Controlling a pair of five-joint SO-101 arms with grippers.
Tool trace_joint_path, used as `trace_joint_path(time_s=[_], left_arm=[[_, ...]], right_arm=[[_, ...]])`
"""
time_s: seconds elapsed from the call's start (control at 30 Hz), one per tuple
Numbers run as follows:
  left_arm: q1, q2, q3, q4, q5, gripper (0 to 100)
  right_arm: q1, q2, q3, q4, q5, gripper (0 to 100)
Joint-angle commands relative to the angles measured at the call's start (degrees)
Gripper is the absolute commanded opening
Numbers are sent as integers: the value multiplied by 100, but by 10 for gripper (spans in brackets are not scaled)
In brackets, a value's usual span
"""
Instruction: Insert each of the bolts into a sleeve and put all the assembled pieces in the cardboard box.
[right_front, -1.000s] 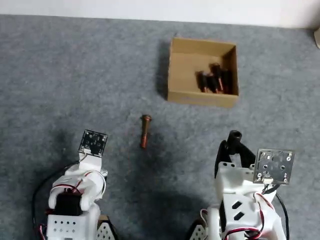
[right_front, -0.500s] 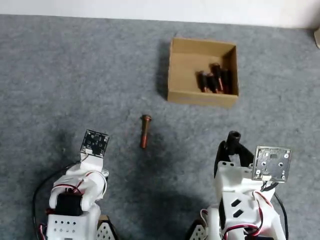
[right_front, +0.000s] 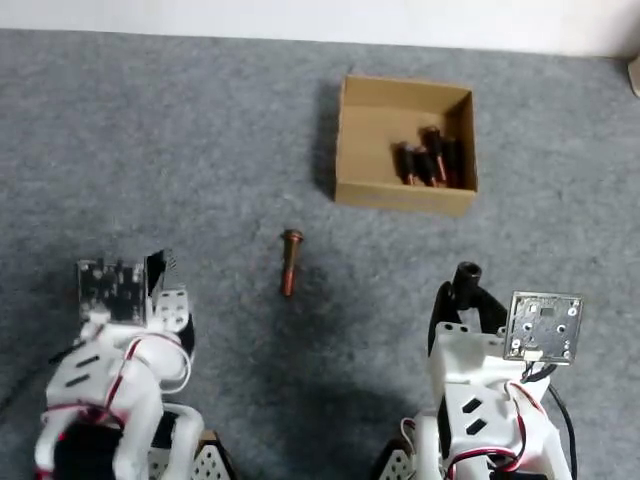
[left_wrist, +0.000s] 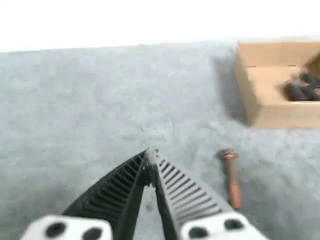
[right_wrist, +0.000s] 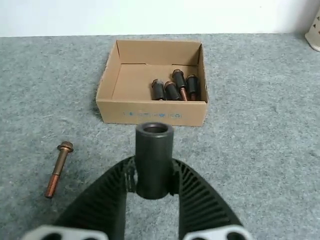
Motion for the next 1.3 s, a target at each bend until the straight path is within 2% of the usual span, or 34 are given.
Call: trace_joint_path(time_s=[0.0, 0.2, 0.33, 0.43, 0.53, 0.67, 0.8, 1.07, 1.27], left_arm=[[391, 1974, -910, -123, 501, 8], [1323, 5569, -2281, -105, 1240, 8], [1868, 6800, -2563, -158, 1407, 8], [2114, 7222, -2431, -712, 1442, 35], [2255, 7503, -2097, -1565, 1486, 151], [2290, 7802, -1622, -2629, 1908, 274], [2237, 8391, -1587, -3429, 1890, 264], [1701, 9666, -2536, -3508, 1890, 229], [1534, 9648, -2659, -3499, 1864, 230]], right_arm=[[57, 4, -13, -163, 105, 5], [57, 4, -13, -163, 105, 5], [57, 4, -4, -163, 105, 5], [57, 4, -4, -163, 105, 5], [57, 4, -4, -163, 88, 5], [48, 4, -4, -189, 88, 5], [22, 4, 4, -198, 105, 5], [22, -13, 295, -365, 97, 5], [40, -13, 321, -365, 105, 5]])
